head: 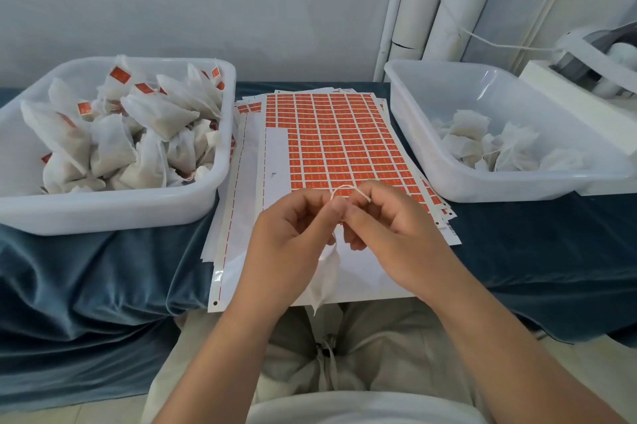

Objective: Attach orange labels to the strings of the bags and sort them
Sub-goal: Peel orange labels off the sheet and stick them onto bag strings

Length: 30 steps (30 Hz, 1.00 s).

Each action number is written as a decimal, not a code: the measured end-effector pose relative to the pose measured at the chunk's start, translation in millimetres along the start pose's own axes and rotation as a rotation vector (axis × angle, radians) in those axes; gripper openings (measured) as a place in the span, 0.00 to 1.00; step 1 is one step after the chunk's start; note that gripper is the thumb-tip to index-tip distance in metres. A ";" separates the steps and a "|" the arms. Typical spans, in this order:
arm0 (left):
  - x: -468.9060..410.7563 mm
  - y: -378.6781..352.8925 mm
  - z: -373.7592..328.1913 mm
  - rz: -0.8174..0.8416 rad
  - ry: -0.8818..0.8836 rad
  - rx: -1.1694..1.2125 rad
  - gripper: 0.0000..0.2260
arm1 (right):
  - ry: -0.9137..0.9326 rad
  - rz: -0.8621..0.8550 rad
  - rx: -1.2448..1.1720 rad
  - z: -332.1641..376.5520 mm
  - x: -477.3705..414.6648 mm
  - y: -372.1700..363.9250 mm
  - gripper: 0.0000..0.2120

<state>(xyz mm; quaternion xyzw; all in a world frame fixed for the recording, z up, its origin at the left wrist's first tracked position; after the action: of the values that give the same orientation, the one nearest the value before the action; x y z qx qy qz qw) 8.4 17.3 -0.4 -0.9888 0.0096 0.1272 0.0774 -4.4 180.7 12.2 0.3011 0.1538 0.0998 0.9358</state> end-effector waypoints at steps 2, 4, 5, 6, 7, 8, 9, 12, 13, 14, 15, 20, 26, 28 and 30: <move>1.0 1.5 0.2 -0.016 0.001 0.027 0.09 | 0.011 -0.003 0.013 1.0 0.6 -0.6 0.08; 1.9 1.7 -0.3 -0.042 0.013 0.091 0.10 | 0.023 -0.012 0.022 1.7 1.1 -1.9 0.08; 2.3 1.7 -0.8 -0.054 0.017 0.118 0.10 | 0.030 -0.017 0.025 2.4 1.4 -3.0 0.08; 2.5 1.4 -1.3 -0.066 0.017 0.131 0.10 | 0.035 -0.020 0.025 3.1 1.4 -4.5 0.08; 2.8 0.9 -1.8 -0.076 0.011 0.126 0.10 | 0.037 -0.022 0.025 3.7 1.6 -5.8 0.08; 3.0 -0.1 -1.9 -0.086 0.002 0.103 0.09 | 0.036 -0.027 0.022 4.3 1.6 -6.6 0.09; 3.2 -1.2 -2.0 -0.094 -0.010 0.067 0.09 | 0.031 -0.037 0.011 4.7 1.6 -6.8 0.09; 0.7 -2.1 -6.9 -0.124 -0.026 0.000 0.08 | -0.013 -0.095 -0.098 4.8 0.8 -3.2 0.13; -2.2 0.1 -10.9 -0.138 -0.019 0.003 0.08 | -0.031 -0.116 -0.131 4.5 0.3 -0.7 0.14; -6.6 4.0 -16.6 -0.156 -0.016 0.006 0.07 | -0.048 -0.132 -0.147 4.1 -0.2 2.1 0.16; -12.4 9.4 -23.7 -0.178 -0.021 0.001 0.07 | -0.064 -0.140 -0.150 3.5 -0.7 4.5 0.18; -68.1 46.2 -83.2 -0.303 -0.257 0.019 0.10 | -0.097 -0.132 -0.121 2.9 -1.2 8.6 0.24; -184.4 110.0 -143.4 -0.405 -0.426 -0.100 0.14 | -0.065 -0.064 -0.073 0.4 -0.3 1.6 0.23; -214.5 139.2 -147.8 -0.433 -0.389 -0.170 0.13 | -0.057 -0.058 -0.037 -2.2 -0.7 0.7 0.22; -233.0 166.2 -142.9 -0.399 -0.238 -0.317 0.13 | -0.046 -0.058 -0.004 -4.4 -1.4 1.4 0.22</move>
<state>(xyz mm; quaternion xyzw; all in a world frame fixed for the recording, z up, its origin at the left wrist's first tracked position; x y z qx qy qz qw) -187.7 -169.3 170.1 -0.9491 -0.2142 0.2247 -0.0542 -7.4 183.8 9.9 0.2971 0.1407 0.0662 0.9421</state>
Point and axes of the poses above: each hand's wrist, its own x-axis away from the middle knuckle, its own y-axis out of the back of the hand, z = x × y, the point moved 1 cm from there along -x, towards the middle knuckle, and after that the axes turned 14 degrees about x, right-handed, at the moved point
